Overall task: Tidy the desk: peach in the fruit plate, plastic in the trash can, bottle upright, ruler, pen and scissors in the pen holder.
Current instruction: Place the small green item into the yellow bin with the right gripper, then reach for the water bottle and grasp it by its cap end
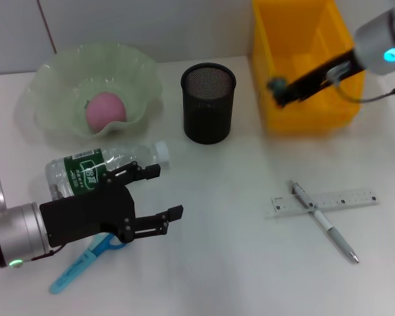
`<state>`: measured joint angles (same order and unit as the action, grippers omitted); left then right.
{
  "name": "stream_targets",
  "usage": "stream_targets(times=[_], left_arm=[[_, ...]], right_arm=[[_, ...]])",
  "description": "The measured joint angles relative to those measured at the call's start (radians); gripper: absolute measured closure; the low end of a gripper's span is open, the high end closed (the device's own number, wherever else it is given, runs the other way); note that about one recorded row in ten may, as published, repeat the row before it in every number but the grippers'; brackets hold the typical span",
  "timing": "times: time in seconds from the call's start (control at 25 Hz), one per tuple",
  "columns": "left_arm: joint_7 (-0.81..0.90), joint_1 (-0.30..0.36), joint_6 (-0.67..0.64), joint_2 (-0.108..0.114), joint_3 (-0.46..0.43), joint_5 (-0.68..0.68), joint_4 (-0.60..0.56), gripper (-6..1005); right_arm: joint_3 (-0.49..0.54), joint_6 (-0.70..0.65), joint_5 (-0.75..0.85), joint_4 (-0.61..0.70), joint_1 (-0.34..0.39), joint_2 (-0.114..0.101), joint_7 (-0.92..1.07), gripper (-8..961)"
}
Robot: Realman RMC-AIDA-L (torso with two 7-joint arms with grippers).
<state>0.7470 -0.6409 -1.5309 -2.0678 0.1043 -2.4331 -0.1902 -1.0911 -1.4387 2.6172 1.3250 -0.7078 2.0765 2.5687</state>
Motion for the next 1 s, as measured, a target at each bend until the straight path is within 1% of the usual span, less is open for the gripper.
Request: stream_targets(times=[0.08, 0.16, 0.28, 0.32, 0.36, 0.4, 0.56, 0.76, 0.8, 0.88, 0.92, 0.96, 1.0], left_arm=[[0.000, -0.001, 0.000, 0.000, 0.000, 0.000, 0.000, 136], [0.000, -0.002, 0.000, 0.000, 0.001, 0.000, 0.000, 136], [0.000, -0.002, 0.000, -0.001, -0.001, 0.000, 0.004, 136], [0.000, -0.003, 0.000, -0.001, -0.002, 0.000, 0.004, 136], [0.000, -0.003, 0.000, -0.001, -0.003, 0.001, 0.005, 135], [0.000, -0.004, 0.000, -0.001, -0.003, 0.001, 0.005, 135], [0.000, -0.004, 0.000, -0.001, -0.005, 0.002, 0.006, 135], [-0.001, -0.003, 0.000, -0.002, -0.005, 0.003, 0.006, 135], [-0.001, -0.003, 0.000, -0.002, -0.005, 0.004, 0.005, 135], [-0.001, -0.003, -0.002, -0.001, -0.005, 0.006, 0.004, 136], [-0.001, -0.003, -0.006, -0.002, -0.005, 0.013, 0.002, 136], [-0.001, -0.002, -0.015, -0.001, -0.005, 0.026, -0.001, 136], [-0.001, 0.000, -0.027, 0.001, -0.005, 0.046, -0.005, 135]], right_arm=[[0.046, 0.003, 0.004, 0.047, 0.022, -0.004, 0.001, 571], [0.090, 0.019, 0.006, 0.050, 0.029, -0.012, -0.016, 568], [0.134, 0.082, 0.006, -0.009, 0.025, -0.027, -0.053, 564], [0.138, 0.116, 0.006, -0.039, 0.022, -0.033, -0.062, 562], [0.140, 0.180, 0.006, -0.100, 0.014, -0.042, -0.078, 561], [0.140, 0.180, 0.006, -0.100, 0.014, -0.042, -0.078, 559], [0.140, 0.285, 0.006, -0.205, -0.012, -0.048, -0.105, 553], [0.140, 0.295, 0.006, -0.226, -0.022, -0.053, -0.108, 404], [0.140, 0.291, 0.001, -0.211, -0.018, -0.052, -0.109, 375], [0.141, 0.262, -0.030, -0.143, 0.008, -0.041, -0.121, 305], [0.140, 0.237, -0.064, -0.083, 0.035, -0.031, -0.138, 264], [0.138, 0.188, -0.163, 0.062, 0.110, -0.009, -0.187, 224], [0.138, 0.188, -0.163, 0.062, 0.110, -0.009, -0.187, 183]])
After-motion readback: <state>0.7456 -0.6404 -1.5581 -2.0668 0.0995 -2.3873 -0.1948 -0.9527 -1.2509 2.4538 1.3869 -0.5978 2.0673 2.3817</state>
